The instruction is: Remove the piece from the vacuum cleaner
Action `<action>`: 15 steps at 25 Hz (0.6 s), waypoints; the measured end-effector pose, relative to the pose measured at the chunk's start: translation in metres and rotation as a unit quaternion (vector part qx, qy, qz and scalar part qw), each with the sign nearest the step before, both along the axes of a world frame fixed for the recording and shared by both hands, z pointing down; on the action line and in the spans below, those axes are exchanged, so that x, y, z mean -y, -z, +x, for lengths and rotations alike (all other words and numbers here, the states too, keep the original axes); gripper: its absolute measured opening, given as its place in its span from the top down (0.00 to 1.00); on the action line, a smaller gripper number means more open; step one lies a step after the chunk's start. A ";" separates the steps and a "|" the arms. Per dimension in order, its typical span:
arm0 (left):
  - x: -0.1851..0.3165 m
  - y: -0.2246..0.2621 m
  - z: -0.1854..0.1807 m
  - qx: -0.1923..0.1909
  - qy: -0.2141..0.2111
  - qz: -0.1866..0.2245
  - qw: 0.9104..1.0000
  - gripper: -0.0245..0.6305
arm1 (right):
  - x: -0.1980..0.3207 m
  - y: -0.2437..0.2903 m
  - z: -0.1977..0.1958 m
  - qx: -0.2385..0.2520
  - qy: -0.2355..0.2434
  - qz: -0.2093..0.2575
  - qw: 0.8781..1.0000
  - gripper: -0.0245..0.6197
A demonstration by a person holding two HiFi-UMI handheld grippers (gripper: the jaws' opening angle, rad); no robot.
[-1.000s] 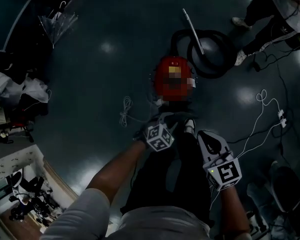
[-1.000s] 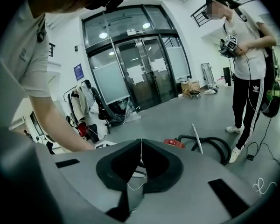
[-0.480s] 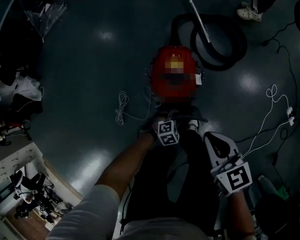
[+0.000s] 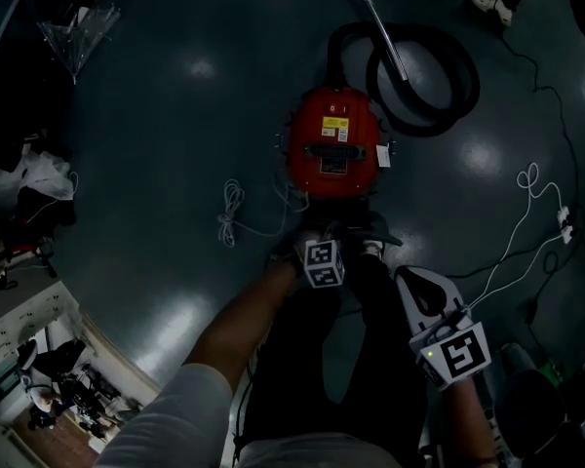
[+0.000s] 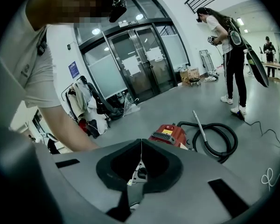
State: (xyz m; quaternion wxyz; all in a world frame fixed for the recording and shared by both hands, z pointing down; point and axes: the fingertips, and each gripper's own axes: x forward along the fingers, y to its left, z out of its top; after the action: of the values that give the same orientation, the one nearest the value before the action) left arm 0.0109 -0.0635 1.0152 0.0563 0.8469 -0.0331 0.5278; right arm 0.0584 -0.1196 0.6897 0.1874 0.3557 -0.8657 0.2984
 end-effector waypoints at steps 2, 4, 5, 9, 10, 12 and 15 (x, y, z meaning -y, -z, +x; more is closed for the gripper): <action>-0.003 0.001 -0.001 -0.001 -0.009 -0.007 1.000 0.92 | -0.004 -0.001 0.000 0.001 0.000 -0.004 1.000 0.94; -0.007 0.002 0.000 -0.006 -0.023 -0.020 1.000 0.92 | -0.008 -0.003 0.001 0.001 0.000 -0.005 1.000 0.94; -0.010 0.003 0.000 -0.009 -0.027 -0.026 0.999 0.92 | -0.009 -0.004 0.001 0.002 -0.001 -0.004 1.000 0.94; -0.020 0.007 0.002 -0.021 -0.034 -0.043 0.998 0.92 | -0.016 -0.006 -0.001 0.004 0.002 -0.008 1.000 0.94; -0.026 0.008 0.002 -0.021 -0.041 -0.045 0.998 0.92 | -0.019 -0.006 -0.003 0.007 0.003 -0.006 1.000 0.94; -0.034 0.012 0.001 -0.023 -0.035 -0.049 0.998 0.92 | -0.023 -0.006 -0.005 0.008 0.007 -0.002 1.000 0.94; -0.038 0.030 -0.005 -0.028 -0.009 -0.056 0.998 0.92 | -0.029 -0.004 -0.005 0.000 0.011 -0.006 1.000 0.94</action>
State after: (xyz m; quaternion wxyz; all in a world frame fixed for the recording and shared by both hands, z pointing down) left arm 0.0059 -0.0252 0.9855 0.0994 0.8573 0.0060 0.5051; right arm 0.0531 -0.0903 0.6938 0.1929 0.3449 -0.8676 0.3017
